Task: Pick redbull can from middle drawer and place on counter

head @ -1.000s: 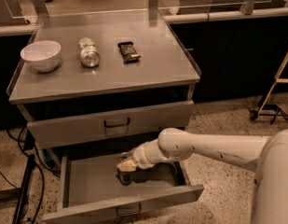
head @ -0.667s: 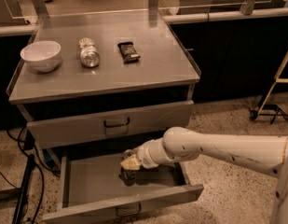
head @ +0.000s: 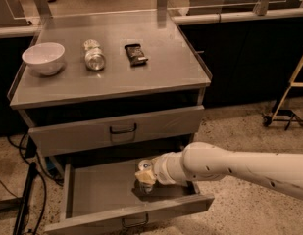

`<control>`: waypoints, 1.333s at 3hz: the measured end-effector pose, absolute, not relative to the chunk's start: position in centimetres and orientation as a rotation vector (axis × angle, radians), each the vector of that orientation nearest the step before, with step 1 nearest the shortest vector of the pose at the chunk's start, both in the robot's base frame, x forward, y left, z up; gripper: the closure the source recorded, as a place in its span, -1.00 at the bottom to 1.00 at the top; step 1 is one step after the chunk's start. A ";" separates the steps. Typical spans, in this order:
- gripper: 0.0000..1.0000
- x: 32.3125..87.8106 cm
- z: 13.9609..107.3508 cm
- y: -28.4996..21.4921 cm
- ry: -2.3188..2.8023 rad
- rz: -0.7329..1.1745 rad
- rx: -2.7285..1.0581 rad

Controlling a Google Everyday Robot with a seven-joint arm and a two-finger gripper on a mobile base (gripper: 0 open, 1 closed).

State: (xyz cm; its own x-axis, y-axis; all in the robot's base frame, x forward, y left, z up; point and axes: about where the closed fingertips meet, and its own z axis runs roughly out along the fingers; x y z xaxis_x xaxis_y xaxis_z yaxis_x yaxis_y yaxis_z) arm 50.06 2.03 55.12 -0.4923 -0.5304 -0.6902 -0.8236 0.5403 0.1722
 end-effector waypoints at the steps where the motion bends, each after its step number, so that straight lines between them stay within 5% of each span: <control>1: 1.00 50.4 55.7 1.6 2.200 0.642 -1.082; 4: 1.00 55.8 63.8 -6.3 2.162 0.245 -0.955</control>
Offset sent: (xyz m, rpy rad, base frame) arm 0.0403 -0.0389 0.0542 -0.0475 -0.1107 -0.1175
